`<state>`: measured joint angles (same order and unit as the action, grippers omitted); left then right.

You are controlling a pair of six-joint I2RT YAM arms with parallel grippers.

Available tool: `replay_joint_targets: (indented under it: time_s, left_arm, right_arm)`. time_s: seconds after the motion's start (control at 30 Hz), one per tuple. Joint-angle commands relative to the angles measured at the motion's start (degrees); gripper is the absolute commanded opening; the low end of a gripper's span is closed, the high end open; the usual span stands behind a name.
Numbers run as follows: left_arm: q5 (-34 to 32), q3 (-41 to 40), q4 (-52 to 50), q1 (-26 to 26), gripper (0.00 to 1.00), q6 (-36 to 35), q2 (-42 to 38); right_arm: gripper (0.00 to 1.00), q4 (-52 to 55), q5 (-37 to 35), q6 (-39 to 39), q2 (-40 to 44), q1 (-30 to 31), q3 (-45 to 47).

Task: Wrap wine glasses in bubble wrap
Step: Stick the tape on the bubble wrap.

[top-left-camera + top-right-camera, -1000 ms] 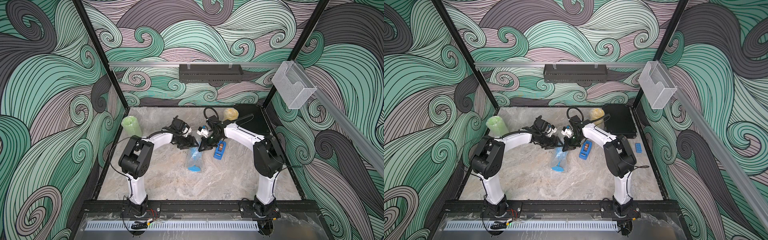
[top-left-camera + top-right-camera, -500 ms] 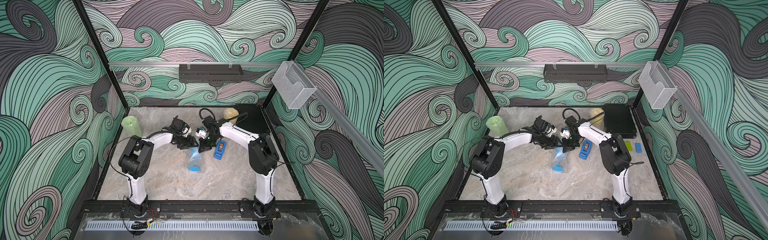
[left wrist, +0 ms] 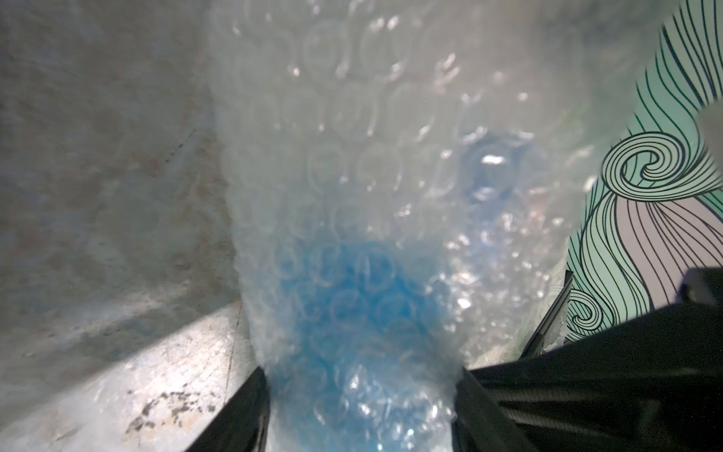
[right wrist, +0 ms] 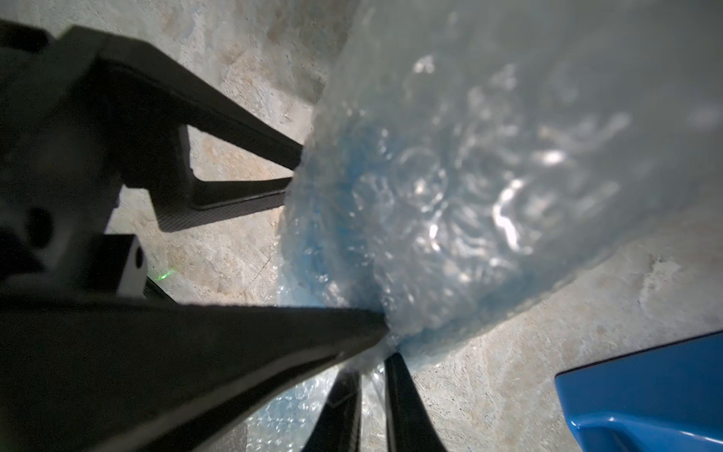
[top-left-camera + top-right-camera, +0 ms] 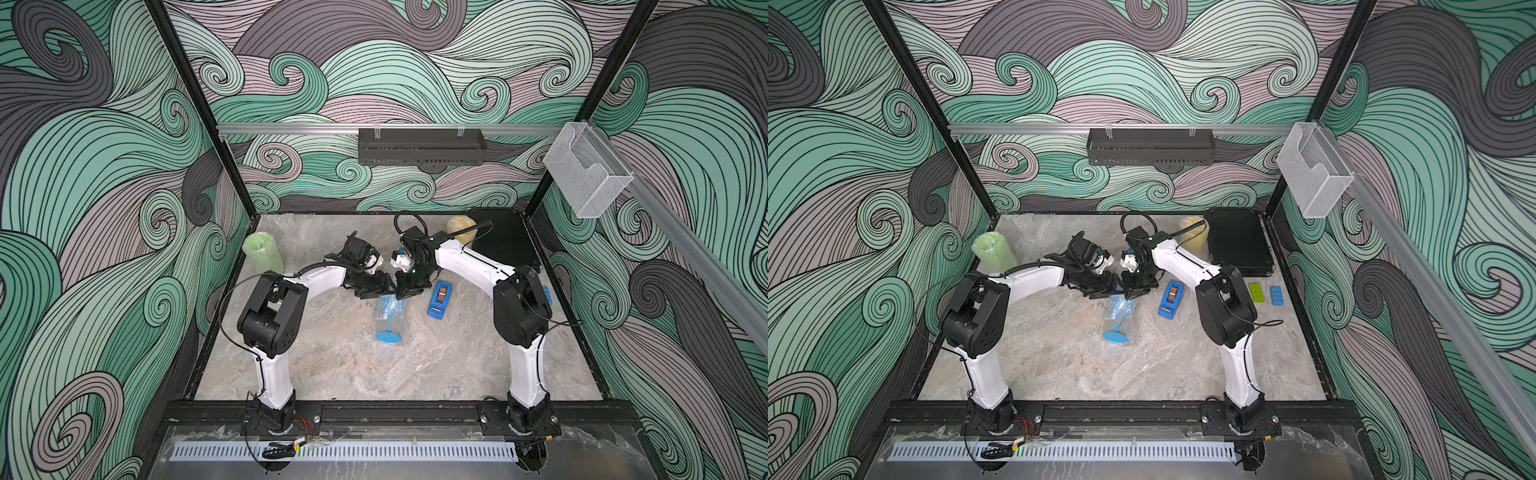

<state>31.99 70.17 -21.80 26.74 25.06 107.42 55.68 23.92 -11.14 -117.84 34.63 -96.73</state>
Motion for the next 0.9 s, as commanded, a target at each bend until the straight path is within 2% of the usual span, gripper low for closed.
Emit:
replay_joint_targets:
  time_s: [0.0,0.43,0.7,0.87]
  left_arm:
    - [-1.5,0.4,-4.8,1.1,0.66,-0.7,2.0]
    - [-1.9,0.5,-5.1,1.2,0.66,-0.9,1.9]
    - [-2.3,0.8,-5.4,1.2,0.66,-1.1,2.2]
    - [-2.2,0.9,-5.4,1.3,0.66,-1.0,2.5]
  right_arm:
    - [0.20,1.5,-3.5,-0.1,-1.7,0.7,-0.1]
    - [0.30,3.1,-3.6,0.1,2.1,1.8,1.6]
    - [0.40,3.1,-2.2,0.3,11.0,1.5,6.7]
    - [0.38,3.1,-2.7,0.3,15.3,0.7,9.7]
